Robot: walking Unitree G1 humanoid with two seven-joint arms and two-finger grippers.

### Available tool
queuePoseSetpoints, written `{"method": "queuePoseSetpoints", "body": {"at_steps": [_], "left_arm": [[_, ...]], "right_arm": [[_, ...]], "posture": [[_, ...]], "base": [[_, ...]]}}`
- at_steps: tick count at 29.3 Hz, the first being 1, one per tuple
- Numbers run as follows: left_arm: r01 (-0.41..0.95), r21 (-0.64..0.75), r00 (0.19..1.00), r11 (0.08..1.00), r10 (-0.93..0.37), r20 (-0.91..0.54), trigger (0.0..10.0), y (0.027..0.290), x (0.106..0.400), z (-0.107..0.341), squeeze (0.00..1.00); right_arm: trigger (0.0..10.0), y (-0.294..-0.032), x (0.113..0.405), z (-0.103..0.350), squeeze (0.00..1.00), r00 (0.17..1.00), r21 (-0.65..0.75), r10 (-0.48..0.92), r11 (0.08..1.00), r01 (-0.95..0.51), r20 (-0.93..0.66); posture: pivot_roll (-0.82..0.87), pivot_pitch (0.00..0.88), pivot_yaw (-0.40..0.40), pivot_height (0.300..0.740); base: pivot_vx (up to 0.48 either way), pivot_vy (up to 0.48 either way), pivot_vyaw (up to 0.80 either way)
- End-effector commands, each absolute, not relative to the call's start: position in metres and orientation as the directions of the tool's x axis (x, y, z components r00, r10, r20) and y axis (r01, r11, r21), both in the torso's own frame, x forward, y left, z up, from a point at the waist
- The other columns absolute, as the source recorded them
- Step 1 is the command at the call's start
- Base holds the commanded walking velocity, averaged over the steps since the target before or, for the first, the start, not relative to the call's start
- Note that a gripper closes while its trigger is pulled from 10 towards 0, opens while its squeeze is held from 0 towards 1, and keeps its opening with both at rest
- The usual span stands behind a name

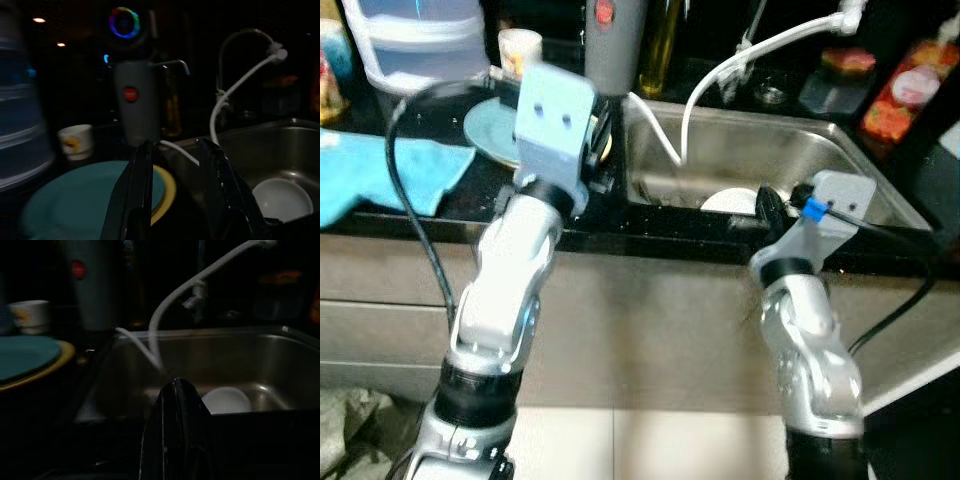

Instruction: Kitchen organization

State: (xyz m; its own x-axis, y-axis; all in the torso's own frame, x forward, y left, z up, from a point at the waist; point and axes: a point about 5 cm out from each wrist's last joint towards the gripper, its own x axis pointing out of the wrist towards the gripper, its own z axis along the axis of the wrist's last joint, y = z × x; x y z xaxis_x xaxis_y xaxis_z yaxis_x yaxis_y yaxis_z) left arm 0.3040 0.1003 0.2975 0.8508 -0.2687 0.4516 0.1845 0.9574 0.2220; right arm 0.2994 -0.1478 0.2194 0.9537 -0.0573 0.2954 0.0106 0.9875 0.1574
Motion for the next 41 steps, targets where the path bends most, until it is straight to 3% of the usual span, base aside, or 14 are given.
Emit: {"method": "queuePoseSetpoints", "body": {"at_steps": [1, 32, 41], "left_arm": [[0.185, 0.226, 0.85, 0.956, -0.271, 0.452, 10.0, 0.099, 0.303, 0.299, 0.0], [0.185, 0.197, 0.897, 0.963, -0.248, 0.367, 10.0, 0.101, 0.311, 0.292, 0.0], [0.212, 0.246, 0.936, 0.946, -0.269, 0.228, 10.0, 0.098, 0.31, 0.261, 0.0]], "right_arm": [[10.0, -0.15, 0.3, 0.22, 0.0, 0.952, 0.151, -0.065, 0.988, 0.02, 0.301], [10.0, -0.15, 0.299, 0.22, 0.0, 0.951, 0.155, -0.074, 0.987, 0.028, 0.301], [10.0, -0.149, 0.299, 0.214, 0.0, 0.957, 0.154, -0.072, 0.988, 0.029, 0.283]], "posture": [[0.24, 0.01, -0.087, 0.74], [0.24, 0.014, -0.081, 0.74], [0.24, 0.025, -0.084, 0.74]], "base": [[-0.266, 0.0, 0.0], [0.0, 0.0, 0.0], [0.0, 0.0, 0.0]]}}
